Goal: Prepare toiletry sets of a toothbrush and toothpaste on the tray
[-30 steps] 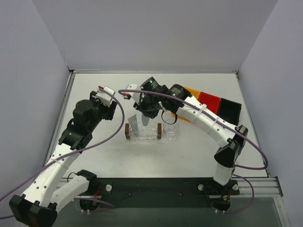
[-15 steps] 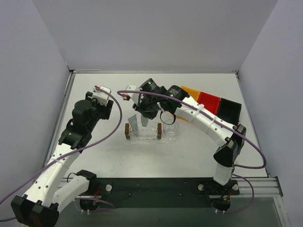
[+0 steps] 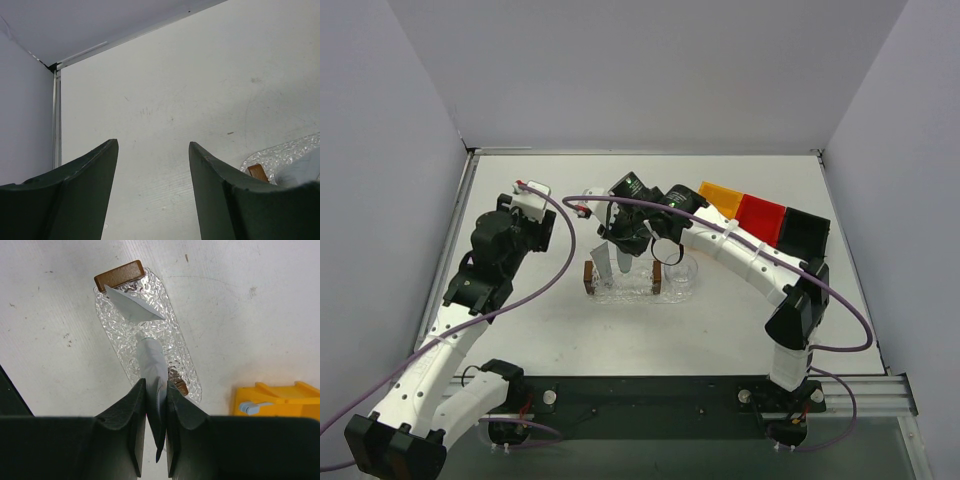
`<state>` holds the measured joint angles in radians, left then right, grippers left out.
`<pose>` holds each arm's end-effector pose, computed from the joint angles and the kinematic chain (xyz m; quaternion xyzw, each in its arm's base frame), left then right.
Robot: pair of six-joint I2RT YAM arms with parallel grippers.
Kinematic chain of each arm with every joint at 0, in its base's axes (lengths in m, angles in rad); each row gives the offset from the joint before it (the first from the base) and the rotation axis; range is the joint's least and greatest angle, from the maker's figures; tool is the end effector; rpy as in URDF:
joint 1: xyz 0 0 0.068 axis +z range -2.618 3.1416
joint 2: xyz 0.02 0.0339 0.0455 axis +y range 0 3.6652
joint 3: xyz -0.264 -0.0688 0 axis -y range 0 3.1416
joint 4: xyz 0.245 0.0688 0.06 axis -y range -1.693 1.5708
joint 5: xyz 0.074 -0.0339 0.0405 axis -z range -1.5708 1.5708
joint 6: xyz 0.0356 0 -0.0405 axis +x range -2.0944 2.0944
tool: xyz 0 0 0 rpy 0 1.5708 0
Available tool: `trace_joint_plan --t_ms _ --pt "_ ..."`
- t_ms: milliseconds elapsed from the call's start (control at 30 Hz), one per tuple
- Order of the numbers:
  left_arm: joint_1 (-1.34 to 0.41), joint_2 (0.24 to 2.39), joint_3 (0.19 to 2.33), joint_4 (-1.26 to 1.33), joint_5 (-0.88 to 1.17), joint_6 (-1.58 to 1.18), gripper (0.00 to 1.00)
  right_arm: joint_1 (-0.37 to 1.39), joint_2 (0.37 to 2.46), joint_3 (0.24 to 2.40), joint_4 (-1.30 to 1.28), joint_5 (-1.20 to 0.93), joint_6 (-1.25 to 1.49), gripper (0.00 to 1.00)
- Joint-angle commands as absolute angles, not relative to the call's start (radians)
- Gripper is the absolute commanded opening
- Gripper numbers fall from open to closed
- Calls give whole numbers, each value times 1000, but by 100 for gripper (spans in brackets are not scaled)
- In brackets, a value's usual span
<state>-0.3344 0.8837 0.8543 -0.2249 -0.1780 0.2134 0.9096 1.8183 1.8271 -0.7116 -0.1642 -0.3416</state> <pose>0.1955 -0.0612 0.3429 0.1608 0.7733 0.0333 0.6124 0.2486 0.3291 0.3611 -0.5575 0.7128 0.1889 0.3814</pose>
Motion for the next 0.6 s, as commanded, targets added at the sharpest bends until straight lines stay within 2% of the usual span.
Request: trace_joint_plan --t_ms 0,567 --pt "-322 868 853 -173 -196 195 68 914 1813 1829 -686 -175 -336 0" --pt "-322 865 842 -170 -198 193 68 914 1822 1819 -678 -172 -341 0"
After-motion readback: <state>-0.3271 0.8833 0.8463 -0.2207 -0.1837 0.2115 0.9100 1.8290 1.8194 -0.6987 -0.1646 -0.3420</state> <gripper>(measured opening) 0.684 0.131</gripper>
